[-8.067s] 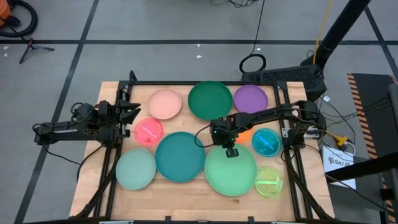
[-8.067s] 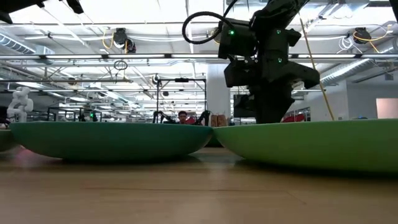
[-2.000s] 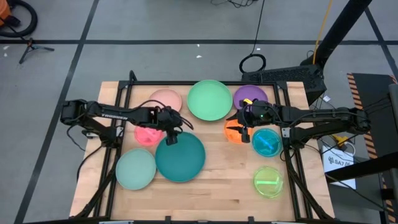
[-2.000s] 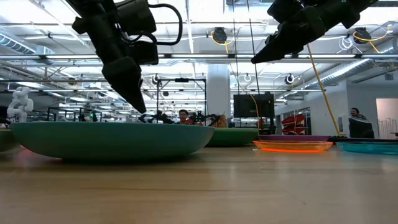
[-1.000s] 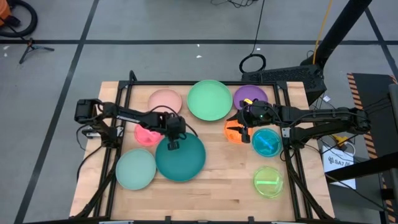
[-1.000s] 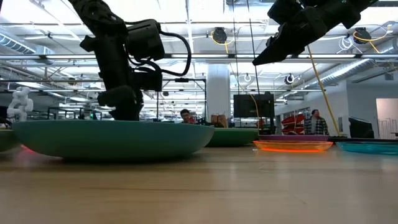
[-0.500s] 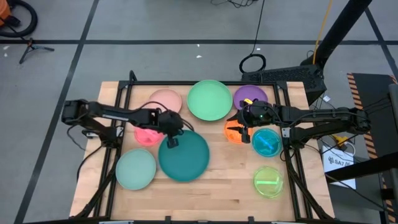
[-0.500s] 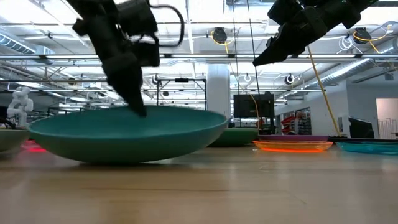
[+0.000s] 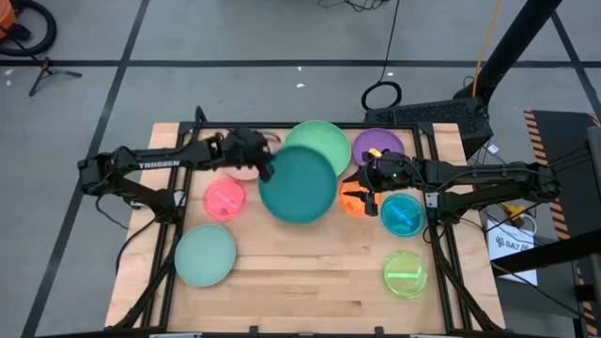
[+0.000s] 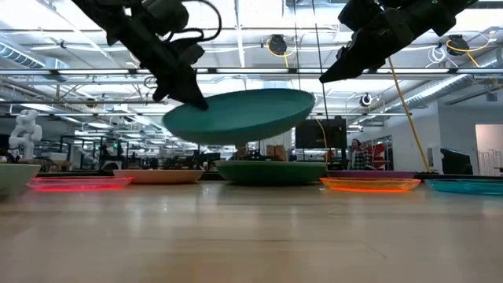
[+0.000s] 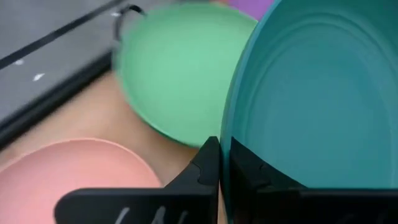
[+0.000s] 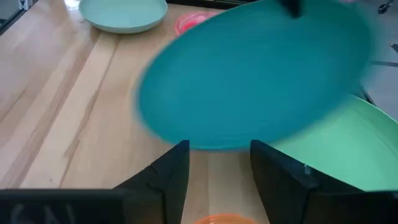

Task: Stack plastic plates
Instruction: Stack the dark blue plate on the green plate

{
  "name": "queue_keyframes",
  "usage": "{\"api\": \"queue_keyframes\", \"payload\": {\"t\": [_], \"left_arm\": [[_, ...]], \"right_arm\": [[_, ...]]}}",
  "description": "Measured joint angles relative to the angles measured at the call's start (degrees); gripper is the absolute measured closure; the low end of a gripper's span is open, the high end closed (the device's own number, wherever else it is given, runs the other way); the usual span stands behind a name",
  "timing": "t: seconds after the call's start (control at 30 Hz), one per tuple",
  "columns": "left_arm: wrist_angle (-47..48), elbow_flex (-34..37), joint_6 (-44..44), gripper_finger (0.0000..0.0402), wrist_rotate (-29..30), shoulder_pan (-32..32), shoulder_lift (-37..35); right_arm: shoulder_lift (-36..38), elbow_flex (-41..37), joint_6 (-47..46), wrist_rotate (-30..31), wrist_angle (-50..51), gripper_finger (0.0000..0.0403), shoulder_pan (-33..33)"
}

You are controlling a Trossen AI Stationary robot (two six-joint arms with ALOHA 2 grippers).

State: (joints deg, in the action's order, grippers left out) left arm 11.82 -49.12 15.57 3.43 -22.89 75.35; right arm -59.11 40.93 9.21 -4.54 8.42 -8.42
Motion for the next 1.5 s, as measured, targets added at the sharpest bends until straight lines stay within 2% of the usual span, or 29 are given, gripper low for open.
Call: {"api": "queue_keyframes", "payload": {"t": [0.17,0.3,0.57,0.8,1.1,1.5], "left_arm": [[-5.7,-0.03,5.28,0.0391,0.0,-6.19,0.02],[-5.49,-2.94,5.73,0.0391,-0.24,-9.66,0.91],[3.36,-16.2,-0.06,0.0391,-0.34,-14.6,9.78],[10.46,-26.37,-2.93,0.0391,-0.36,-16.05,19.54],[11.87,-28.35,-2.39,0.0385,-0.37,-16.03,25.69],[11.64,-28.35,-3.27,0.0381,-1.51,-15.59,25.83]], "right_arm": [[0.0,0.0,0.12,0.0,0.0,0.0238,0.0],[0.0,0.0,0.4,0.05,0.0,0.0238,0.0],[0.0,0.0,0.52,0.11,0.0,0.0238,0.0],[0.0,0.0,0.52,0.17,1.09,0.0238,0.0],[0.0,0.0,0.48,0.22,2.82,0.0238,0.0],[0.0,0.0,-0.15,0.22,2.76,0.0238,0.0]]}}
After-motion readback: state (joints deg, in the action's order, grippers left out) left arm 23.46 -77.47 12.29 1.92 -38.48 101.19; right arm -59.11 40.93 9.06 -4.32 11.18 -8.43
